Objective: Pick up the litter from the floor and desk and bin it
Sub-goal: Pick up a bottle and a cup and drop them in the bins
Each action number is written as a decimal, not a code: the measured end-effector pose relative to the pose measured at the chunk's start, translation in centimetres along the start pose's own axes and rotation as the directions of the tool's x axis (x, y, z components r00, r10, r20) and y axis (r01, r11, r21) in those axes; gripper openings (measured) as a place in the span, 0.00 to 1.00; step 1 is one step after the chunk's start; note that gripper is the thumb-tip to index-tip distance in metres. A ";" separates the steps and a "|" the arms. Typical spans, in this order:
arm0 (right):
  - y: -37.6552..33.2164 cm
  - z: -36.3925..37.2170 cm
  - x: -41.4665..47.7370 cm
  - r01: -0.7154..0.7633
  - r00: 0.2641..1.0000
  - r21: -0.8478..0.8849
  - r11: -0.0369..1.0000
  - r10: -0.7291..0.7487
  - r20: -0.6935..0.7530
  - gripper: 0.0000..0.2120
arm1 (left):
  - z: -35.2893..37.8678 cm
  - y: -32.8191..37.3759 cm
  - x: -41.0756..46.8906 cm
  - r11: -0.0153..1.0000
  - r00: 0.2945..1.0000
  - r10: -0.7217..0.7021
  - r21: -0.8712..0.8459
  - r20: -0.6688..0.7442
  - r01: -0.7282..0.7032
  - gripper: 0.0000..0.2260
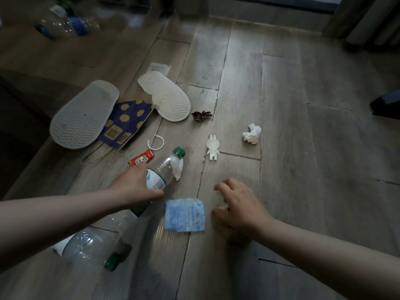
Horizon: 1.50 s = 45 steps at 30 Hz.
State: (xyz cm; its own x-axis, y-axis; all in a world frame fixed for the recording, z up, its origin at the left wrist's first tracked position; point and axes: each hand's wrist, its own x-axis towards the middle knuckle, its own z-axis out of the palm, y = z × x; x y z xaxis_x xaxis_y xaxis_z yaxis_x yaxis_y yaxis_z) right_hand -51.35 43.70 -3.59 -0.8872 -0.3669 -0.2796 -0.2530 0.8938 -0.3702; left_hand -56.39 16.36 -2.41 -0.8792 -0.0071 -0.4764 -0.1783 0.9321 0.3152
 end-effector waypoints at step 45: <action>-1.3 -0.2 -1.5 -0.003 1.000 0.246 0.969 0.005 -0.009 0.13 | -1.4 -1.8 -1.9 1.000 0.997 0.013 -0.012 -0.073 -0.014 0.30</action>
State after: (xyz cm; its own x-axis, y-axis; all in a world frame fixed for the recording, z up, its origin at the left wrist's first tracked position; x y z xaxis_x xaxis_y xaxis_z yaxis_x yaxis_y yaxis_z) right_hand -49.75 43.19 -2.52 -0.8920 -0.3601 -0.2733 -0.1479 0.8037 -0.5763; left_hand -55.01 14.22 -0.90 -0.9115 -0.0214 -0.4107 -0.1711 0.9278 0.3314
